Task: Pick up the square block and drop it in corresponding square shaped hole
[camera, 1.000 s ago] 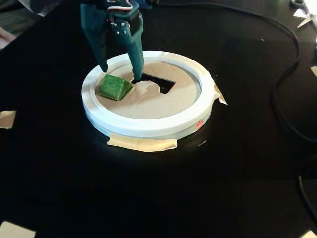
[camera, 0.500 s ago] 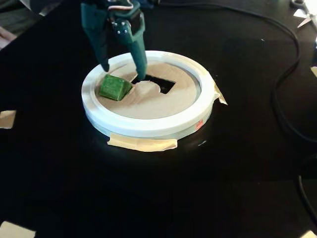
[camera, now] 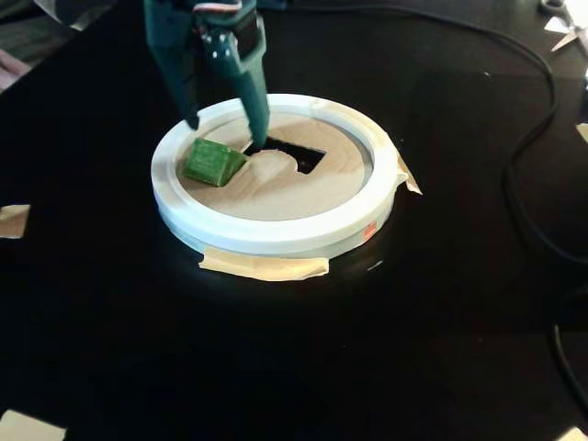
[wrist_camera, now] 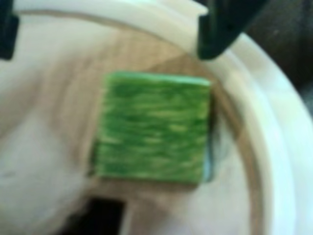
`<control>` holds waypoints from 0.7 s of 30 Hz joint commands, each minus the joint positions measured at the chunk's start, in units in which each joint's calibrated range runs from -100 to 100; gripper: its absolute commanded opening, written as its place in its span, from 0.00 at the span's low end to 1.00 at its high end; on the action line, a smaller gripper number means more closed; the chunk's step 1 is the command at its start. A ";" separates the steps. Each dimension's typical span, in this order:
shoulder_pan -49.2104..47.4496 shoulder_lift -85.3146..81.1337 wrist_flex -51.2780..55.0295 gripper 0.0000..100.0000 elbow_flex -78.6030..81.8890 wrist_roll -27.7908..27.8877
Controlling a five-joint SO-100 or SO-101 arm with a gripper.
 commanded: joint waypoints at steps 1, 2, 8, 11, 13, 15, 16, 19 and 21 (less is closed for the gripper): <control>0.91 -5.51 0.48 0.62 0.77 0.39; 0.79 -5.51 0.48 0.62 0.77 0.39; 0.91 -5.33 0.48 0.62 1.77 0.49; 0.91 -5.33 0.48 0.62 3.69 0.49; 0.91 -5.42 0.48 0.62 7.33 0.93; 0.91 -5.42 0.48 0.62 9.79 1.42; 1.04 -5.42 0.38 0.62 10.79 1.61; 2.16 -5.78 -3.83 0.62 12.88 1.71; 2.28 -6.05 -4.53 0.62 12.88 2.00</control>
